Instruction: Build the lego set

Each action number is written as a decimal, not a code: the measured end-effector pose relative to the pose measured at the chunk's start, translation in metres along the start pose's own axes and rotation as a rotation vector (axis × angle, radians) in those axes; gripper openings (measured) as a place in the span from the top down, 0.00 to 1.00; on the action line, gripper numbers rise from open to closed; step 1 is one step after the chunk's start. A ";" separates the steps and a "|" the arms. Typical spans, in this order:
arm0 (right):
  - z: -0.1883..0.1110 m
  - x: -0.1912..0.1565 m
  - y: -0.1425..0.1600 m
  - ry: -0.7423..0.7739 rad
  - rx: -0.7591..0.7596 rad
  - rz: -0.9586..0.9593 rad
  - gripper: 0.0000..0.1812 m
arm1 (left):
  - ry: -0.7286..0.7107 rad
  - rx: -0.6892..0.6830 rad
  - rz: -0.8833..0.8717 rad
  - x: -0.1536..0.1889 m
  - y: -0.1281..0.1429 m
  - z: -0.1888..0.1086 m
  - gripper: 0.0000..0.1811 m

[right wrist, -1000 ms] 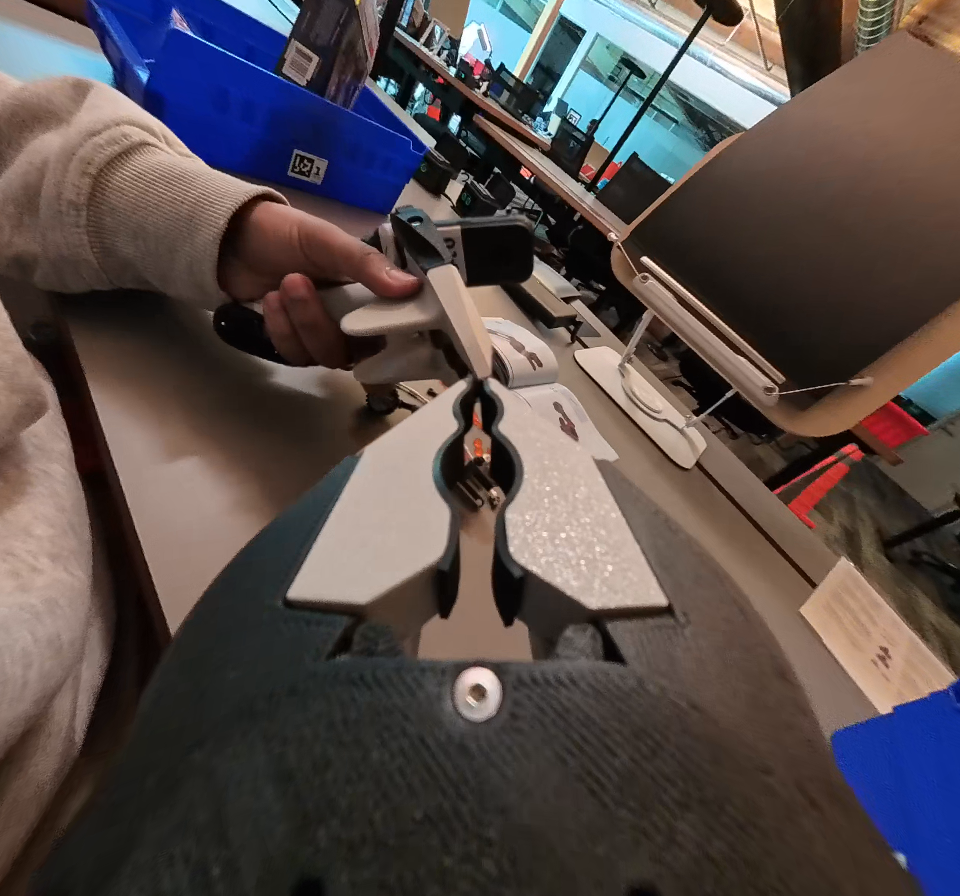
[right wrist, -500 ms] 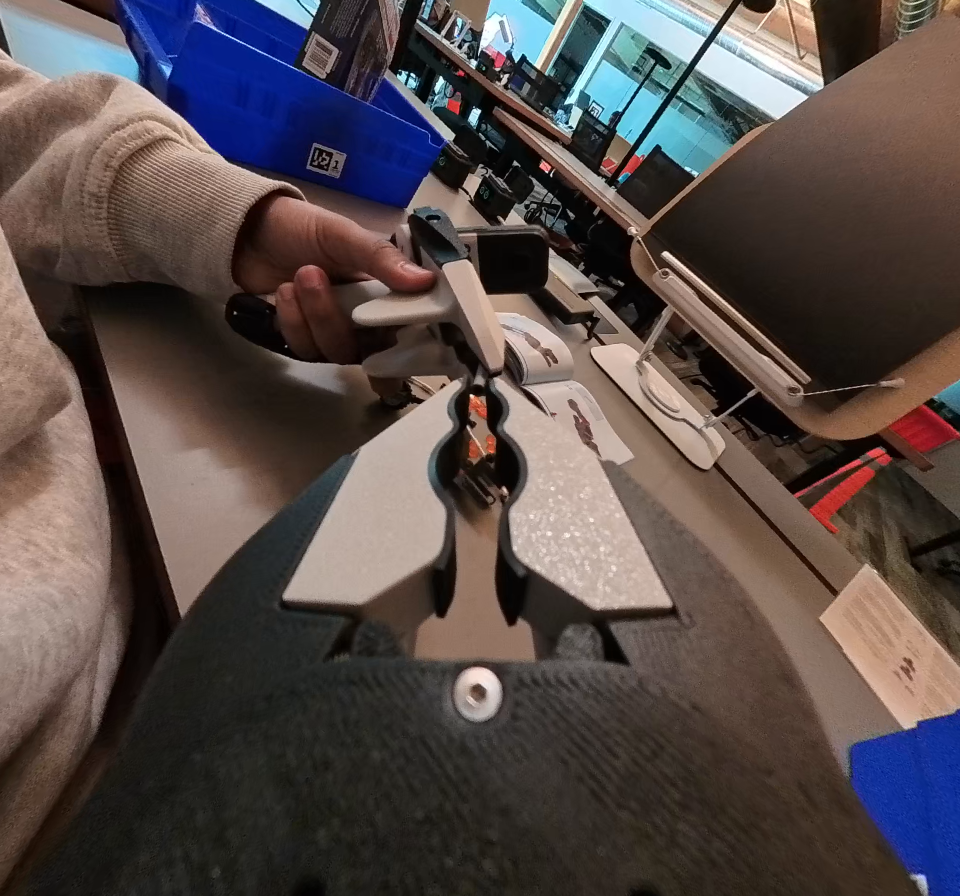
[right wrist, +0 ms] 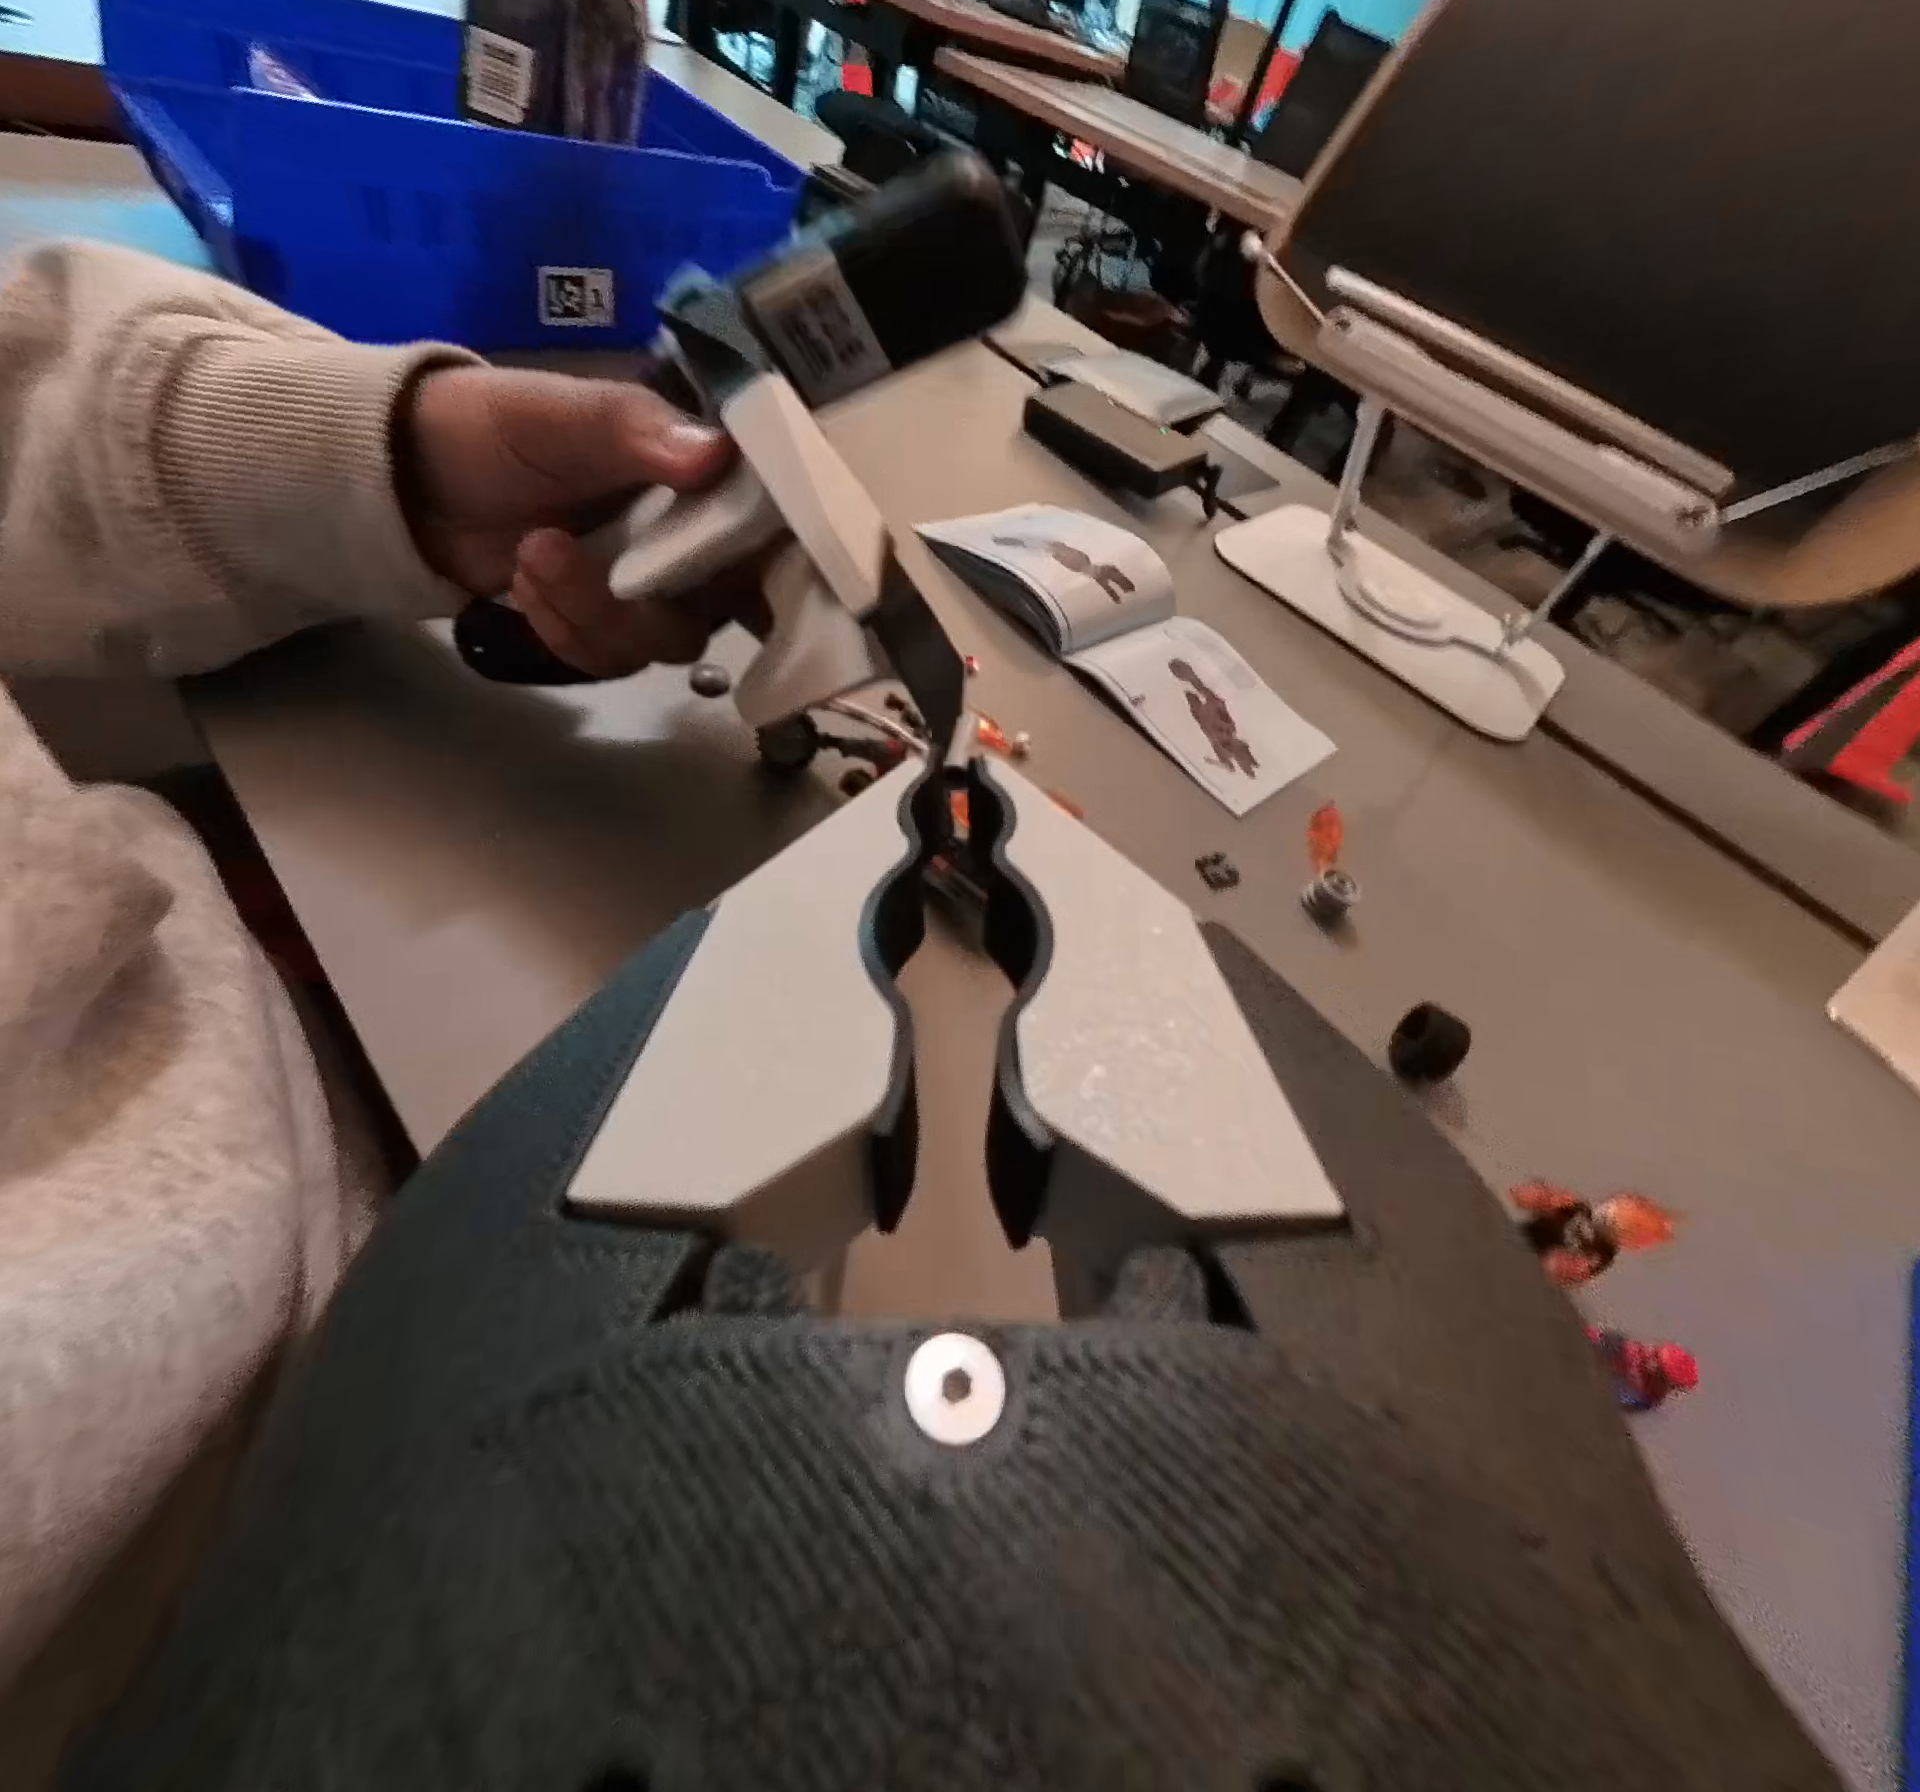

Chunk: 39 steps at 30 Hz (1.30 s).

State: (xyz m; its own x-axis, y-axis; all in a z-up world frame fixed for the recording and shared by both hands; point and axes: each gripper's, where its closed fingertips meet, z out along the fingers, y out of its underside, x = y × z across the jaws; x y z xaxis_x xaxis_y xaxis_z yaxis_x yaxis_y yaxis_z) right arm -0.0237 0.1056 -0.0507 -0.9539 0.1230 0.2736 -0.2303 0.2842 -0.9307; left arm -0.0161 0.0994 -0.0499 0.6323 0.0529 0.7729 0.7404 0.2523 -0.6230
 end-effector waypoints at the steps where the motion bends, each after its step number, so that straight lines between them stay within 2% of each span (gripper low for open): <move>1: 0.001 0.004 0.006 0.014 -0.019 0.029 0.99 | -0.068 -0.011 0.045 -0.006 -0.001 -0.003 0.77; 3: 0.005 0.010 0.020 0.034 -0.068 0.092 0.99 | -0.276 -0.072 0.160 -0.027 0.000 -0.012 0.76; 7: 0.018 0.011 0.052 0.038 -0.195 0.207 0.99 | -0.783 -0.277 0.418 -0.081 0.006 -0.042 0.68; 10: 0.026 0.008 0.067 0.044 -0.250 0.270 0.99 | -0.948 -0.379 0.503 -0.103 0.012 -0.051 0.69; 15: 0.036 0.006 0.083 0.055 -0.309 0.323 0.99 | -0.988 -0.487 0.501 -0.120 0.020 -0.051 0.73; 19: 0.044 0.005 0.090 0.075 -0.339 0.305 0.99 | -0.925 -0.503 0.430 -0.121 0.022 -0.046 0.79; 24: 0.050 0.007 0.094 0.101 -0.365 0.260 0.98 | -0.931 -0.539 0.402 -0.127 0.027 -0.048 0.81; 31: 0.052 0.010 0.097 0.119 -0.385 0.228 0.98 | -0.887 -0.526 0.366 -0.125 0.030 -0.044 0.86; 39: 0.054 0.010 0.096 0.115 -0.383 0.209 0.98 | -0.853 -0.481 0.308 -0.124 0.029 -0.044 0.86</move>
State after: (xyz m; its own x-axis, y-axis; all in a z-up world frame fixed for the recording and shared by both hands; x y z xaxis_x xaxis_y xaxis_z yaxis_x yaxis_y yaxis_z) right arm -0.0661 0.0823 -0.1503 -0.9400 0.3137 0.1346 0.0734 0.5708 -0.8178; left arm -0.0628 0.0575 -0.1693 0.5766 0.7665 0.2827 0.7054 -0.2925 -0.6457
